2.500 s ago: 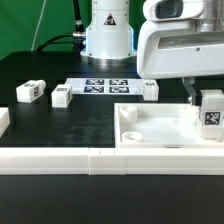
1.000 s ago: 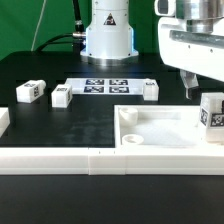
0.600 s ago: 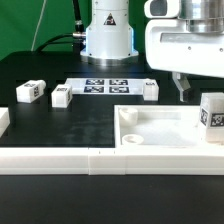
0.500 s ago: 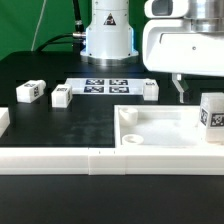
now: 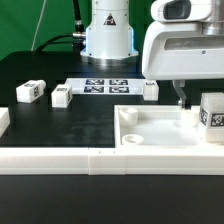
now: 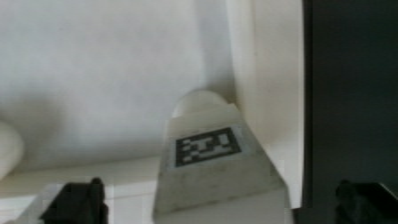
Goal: Assemble one leg
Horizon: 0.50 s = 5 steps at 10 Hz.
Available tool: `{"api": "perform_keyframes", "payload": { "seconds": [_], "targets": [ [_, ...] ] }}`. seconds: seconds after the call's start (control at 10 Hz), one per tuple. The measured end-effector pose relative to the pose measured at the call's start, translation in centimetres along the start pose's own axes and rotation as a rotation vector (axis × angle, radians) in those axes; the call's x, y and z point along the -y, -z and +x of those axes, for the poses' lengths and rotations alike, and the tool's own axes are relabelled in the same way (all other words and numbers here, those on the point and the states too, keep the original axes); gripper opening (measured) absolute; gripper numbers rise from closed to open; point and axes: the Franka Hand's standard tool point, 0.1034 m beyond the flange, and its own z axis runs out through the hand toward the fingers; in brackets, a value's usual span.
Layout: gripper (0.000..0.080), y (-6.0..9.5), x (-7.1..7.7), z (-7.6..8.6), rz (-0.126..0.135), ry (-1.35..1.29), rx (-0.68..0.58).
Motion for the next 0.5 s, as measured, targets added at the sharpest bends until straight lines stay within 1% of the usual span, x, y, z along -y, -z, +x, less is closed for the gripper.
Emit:
{"api": "perform_keyframes", "payload": {
  "seconds": [0.1, 0.2, 0.3, 0.4, 0.5],
  "targets": [
    [0.0649, 0.0, -0.01, 0.0, 0.002, 0.025, 0.0],
    [0.0533, 0.0, 0.0, 0.0, 0.002, 0.025, 0.0],
    [0.0398, -0.01, -0.01, 0.0, 0.002, 0.024, 0.0],
    [0.0398, -0.01, -0.04, 0.0, 0.002, 0.024, 0.0],
    [0.0291, -0.01, -0.07, 0.0, 0.002, 0.022, 0.0]
  ]
}}
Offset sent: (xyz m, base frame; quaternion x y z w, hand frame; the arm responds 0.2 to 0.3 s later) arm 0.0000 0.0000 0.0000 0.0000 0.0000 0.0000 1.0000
